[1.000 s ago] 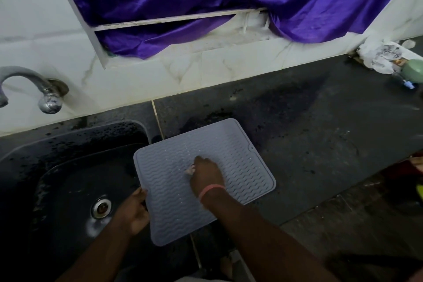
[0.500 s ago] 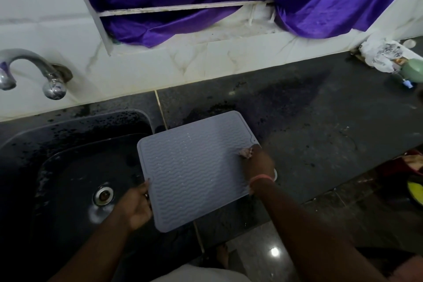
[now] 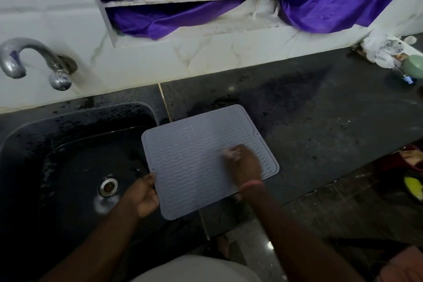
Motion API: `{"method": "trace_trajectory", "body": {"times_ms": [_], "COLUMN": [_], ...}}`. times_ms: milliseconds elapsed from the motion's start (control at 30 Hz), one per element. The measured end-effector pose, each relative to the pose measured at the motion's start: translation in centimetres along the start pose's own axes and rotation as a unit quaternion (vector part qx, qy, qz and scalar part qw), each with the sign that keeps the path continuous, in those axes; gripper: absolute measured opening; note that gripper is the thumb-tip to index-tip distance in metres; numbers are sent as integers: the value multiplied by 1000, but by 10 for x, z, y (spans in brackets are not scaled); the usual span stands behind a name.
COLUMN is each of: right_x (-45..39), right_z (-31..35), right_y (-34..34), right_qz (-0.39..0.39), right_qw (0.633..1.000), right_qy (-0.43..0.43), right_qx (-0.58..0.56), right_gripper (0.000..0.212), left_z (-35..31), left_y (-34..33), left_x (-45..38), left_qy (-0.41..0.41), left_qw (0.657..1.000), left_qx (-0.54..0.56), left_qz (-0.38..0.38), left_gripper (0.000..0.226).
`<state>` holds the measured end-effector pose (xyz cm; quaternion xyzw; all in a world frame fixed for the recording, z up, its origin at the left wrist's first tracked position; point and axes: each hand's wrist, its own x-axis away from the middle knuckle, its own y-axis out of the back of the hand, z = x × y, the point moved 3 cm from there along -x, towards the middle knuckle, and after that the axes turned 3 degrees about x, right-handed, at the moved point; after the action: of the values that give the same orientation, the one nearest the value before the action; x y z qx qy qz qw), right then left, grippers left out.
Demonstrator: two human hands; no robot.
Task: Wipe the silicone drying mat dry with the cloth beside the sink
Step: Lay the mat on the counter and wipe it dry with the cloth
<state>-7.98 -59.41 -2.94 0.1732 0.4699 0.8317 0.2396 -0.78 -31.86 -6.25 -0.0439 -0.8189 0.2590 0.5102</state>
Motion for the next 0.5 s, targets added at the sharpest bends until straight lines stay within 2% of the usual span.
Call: {"method": "trace_trajectory", "body": {"times_ms": [100,200,300,367,500], "right_x": [-33,-33,-7,25,79], "right_z": [-72,-87,-49,-8,71], "right_y": [43,43,4,-28,-78], "right_qz": [-57,-61,-51,-22,97], "right_qw": [988,984,991,999,990], "right_qy": [-118,-154,-114,-43,99], "right_qx": [78,70,51,7,-18], "right_gripper": [19,24,19,14,17], "left_z": [5,11,13,12,12], "left_y": [5,8,11,11,8], "left_x": [1,0,-2,-3,-3], "left_qy": [-6,-7,-14,-19,-28], "left_qw": [1000,1000,1000,1000,1000], "left_qx": [11,9,10,9,10], "left_qz": [-5,-9,-5,-5,-5], "left_gripper": [29,27,27,27,28]}}
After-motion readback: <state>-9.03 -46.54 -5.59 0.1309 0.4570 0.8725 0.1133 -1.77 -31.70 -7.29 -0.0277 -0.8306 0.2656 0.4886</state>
